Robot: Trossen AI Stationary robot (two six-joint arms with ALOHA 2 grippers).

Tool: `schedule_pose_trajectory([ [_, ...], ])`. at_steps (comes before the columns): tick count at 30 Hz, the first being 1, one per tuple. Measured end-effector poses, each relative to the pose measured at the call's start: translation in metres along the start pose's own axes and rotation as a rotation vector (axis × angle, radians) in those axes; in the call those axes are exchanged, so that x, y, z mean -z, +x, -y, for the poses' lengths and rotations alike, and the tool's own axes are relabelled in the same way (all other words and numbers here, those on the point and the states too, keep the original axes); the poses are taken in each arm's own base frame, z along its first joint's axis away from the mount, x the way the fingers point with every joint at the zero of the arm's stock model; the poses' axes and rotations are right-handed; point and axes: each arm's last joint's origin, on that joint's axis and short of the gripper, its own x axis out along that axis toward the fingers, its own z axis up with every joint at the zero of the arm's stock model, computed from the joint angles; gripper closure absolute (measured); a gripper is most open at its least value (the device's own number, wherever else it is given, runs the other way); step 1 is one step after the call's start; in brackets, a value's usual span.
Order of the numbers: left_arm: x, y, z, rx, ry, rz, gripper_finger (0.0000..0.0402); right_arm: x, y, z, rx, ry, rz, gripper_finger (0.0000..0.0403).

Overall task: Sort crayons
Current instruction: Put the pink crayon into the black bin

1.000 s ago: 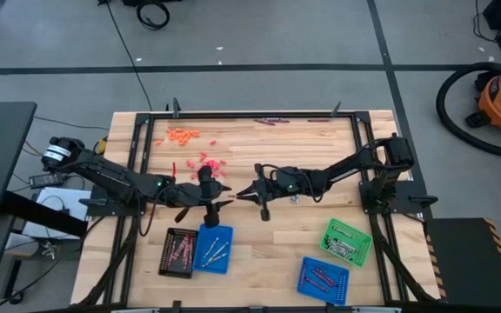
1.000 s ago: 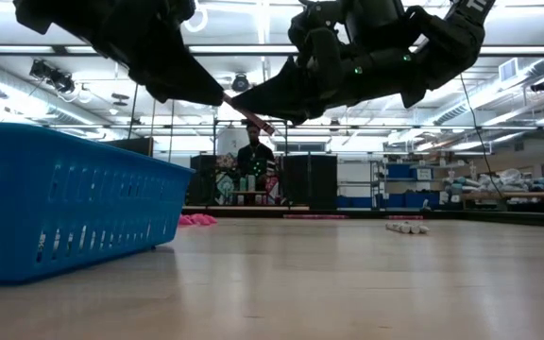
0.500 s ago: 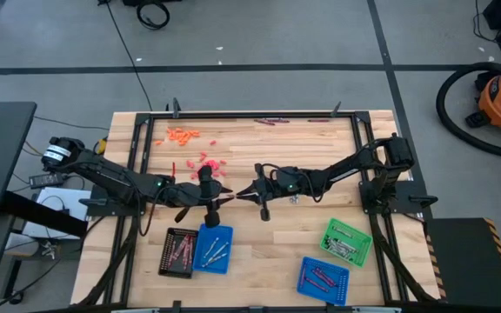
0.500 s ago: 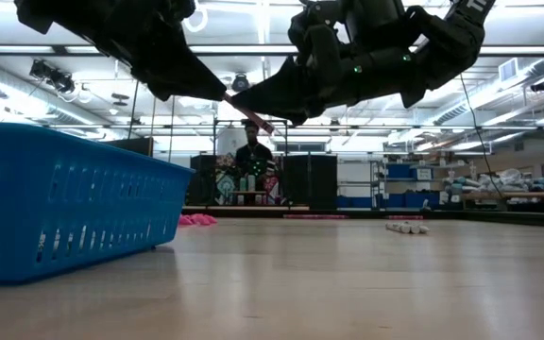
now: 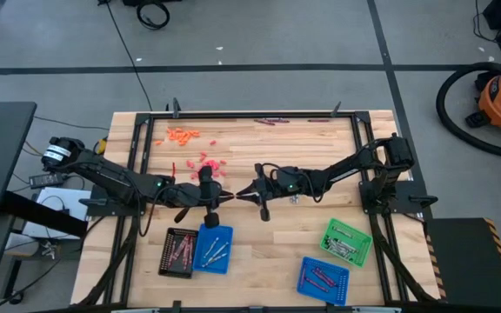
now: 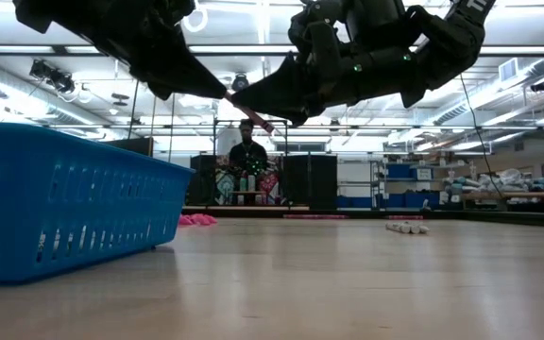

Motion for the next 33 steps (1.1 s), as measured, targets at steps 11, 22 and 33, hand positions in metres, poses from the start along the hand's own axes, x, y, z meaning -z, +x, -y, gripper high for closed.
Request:
schedule_pose_trajectory([
  [11, 0.002, 0.000, -0.001, -0.008, -0.034, -0.026, 0.0368, -0.014, -0.011, 0.001, 0.001, 0.004, -0.036, 0.0260],
  [22, 0.011, -0.016, -0.002, 0.167, -0.161, -0.201, 0.0368, -0.005, -0.020, 0.000, 0.000, 0.044, -0.224, 0.0244],
  [33, 0.002, -0.070, -0.008, 0.286, -0.378, -0.255, 0.0367, -0.006, -0.020, 0.002, 0.096, -0.082, -0.222, 0.0245],
])
